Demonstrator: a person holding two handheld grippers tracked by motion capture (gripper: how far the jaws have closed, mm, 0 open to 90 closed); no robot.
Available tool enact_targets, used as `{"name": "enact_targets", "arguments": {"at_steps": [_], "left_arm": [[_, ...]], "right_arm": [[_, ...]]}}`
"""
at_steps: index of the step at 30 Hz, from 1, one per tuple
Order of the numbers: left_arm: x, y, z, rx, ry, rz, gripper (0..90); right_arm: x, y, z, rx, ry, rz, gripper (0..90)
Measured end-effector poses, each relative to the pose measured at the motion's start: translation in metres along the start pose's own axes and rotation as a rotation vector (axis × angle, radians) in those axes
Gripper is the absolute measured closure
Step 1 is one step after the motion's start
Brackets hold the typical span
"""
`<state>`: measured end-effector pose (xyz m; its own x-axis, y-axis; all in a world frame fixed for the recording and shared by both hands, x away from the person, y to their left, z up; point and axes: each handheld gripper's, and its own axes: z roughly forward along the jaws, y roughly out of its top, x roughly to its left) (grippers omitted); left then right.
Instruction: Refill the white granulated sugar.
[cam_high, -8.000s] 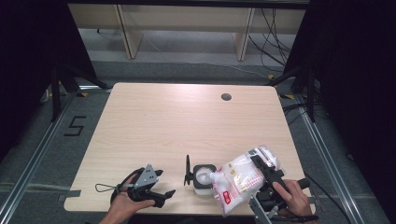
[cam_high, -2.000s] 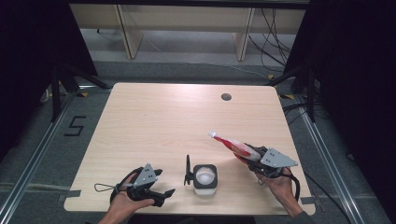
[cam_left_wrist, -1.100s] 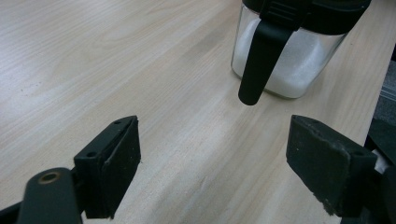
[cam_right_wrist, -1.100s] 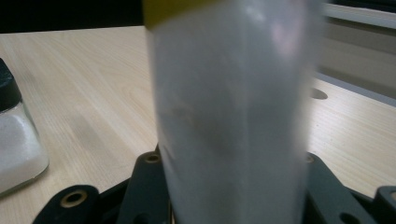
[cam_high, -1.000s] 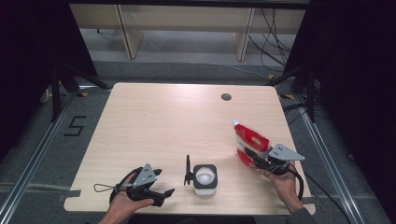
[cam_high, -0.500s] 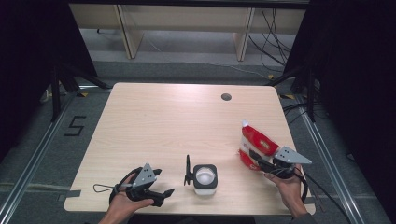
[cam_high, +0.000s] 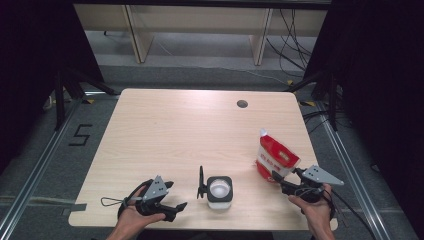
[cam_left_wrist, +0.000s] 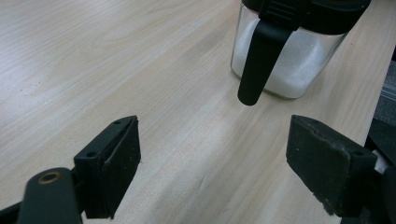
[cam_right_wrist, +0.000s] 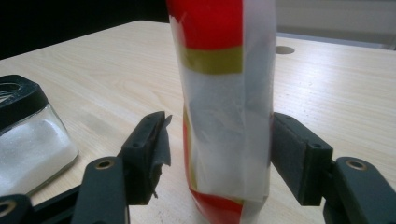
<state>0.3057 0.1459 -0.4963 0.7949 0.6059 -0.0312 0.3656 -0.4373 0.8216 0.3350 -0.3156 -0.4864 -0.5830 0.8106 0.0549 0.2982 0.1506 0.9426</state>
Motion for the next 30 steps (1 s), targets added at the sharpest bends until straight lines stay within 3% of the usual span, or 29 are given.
{"name": "enact_targets", "arguments": {"at_steps": [3,4,6,8,9,10,11,12,15,16,17,18,19,20,21,23,24,25,26,27,28,30], "left_arm": [[0.0,0.0,0.0,-0.012,-0.002,-0.017,17.4],[-0.001,0.0,0.001,-0.017,-0.009,-0.028,17.4],[0.0,0.0,0.0,-0.014,-0.012,-0.025,17.4],[-0.001,0.001,0.001,-0.021,-0.017,-0.035,17.4],[0.001,0.001,0.0,0.011,-0.006,0.006,17.4],[0.0,0.002,0.0,0.006,-0.007,-0.011,17.4],[-0.001,0.002,0.001,-0.007,-0.013,-0.019,17.4],[0.0,0.002,0.002,-0.005,-0.014,-0.017,17.4],[0.0,0.003,0.002,-0.003,-0.016,-0.007,17.4],[0.001,0.003,0.002,-0.004,-0.016,-0.002,17.4],[0.0,0.002,0.002,-0.012,-0.014,-0.027,17.4],[0.0,0.002,0.002,-0.012,-0.01,-0.024,17.4],[0.001,0.003,0.001,-0.013,-0.005,-0.008,17.4],[0.001,0.003,0.001,-0.009,-0.008,-0.019,17.4],[0.001,0.003,0.002,-0.019,-0.011,-0.021,17.4],[0.001,0.003,0.001,-0.013,-0.017,-0.014,17.4],[0.0,0.003,0.001,-0.007,-0.013,-0.025,17.4],[-0.001,0.003,0.002,-0.027,-0.024,-0.041,17.4],[-0.001,0.003,0.002,-0.026,-0.021,-0.029,17.4],[-0.001,0.003,0.002,-0.028,-0.022,-0.034,17.4],[-0.001,0.003,0.002,-0.025,-0.021,-0.04,17.4],[-0.001,0.003,0.002,-0.028,-0.019,-0.039,17.4]], "right_arm": [[0.004,0.0,-0.005,0.001,-0.016,0.023,36.6],[0.002,0.0,-0.006,-0.013,-0.021,-0.002,36.2],[0.007,0.0,-0.012,0.003,-0.046,0.037,35.6],[0.007,-0.001,-0.015,0.013,-0.048,0.028,35.2],[0.008,-0.002,-0.016,0.02,-0.053,0.037,34.7],[0.007,-0.003,-0.017,0.027,-0.043,0.014,34.6],[0.012,-0.004,-0.018,0.023,-0.04,0.055,34.6],[0.01,-0.005,-0.02,0.03,-0.056,0.012,34.6],[0.017,-0.006,-0.025,0.045,-0.045,0.053,34.6],[0.014,-0.006,-0.026,0.038,-0.049,-0.005,34.6],[0.018,-0.006,-0.026,0.039,-0.038,0.021,34.6],[0.018,-0.006,-0.027,0.035,-0.048,-0.012,34.5],[0.02,-0.007,-0.026,0.051,-0.04,0.005,33.1],[0.024,-0.007,-0.028,0.071,-0.047,0.042,32.2],[0.023,-0.008,-0.027,0.066,-0.051,0.014,31.9],[0.027,-0.008,-0.03,0.073,-0.059,0.043,32.1],[0.025,-0.009,-0.03,0.064,-0.061,0.018,32.3],[0.028,-0.009,-0.033,0.077,-0.069,0.052,32.2],[0.025,-0.009,-0.033,0.07,-0.081,0.012,32.2],[0.027,-0.01,-0.035,0.077,-0.09,0.041,32.0],[0.025,-0.01,-0.035,0.071,-0.092,0.019,32.0],[0.027,-0.01,-0.039,0.077,-0.092,0.046,32.0]]}}
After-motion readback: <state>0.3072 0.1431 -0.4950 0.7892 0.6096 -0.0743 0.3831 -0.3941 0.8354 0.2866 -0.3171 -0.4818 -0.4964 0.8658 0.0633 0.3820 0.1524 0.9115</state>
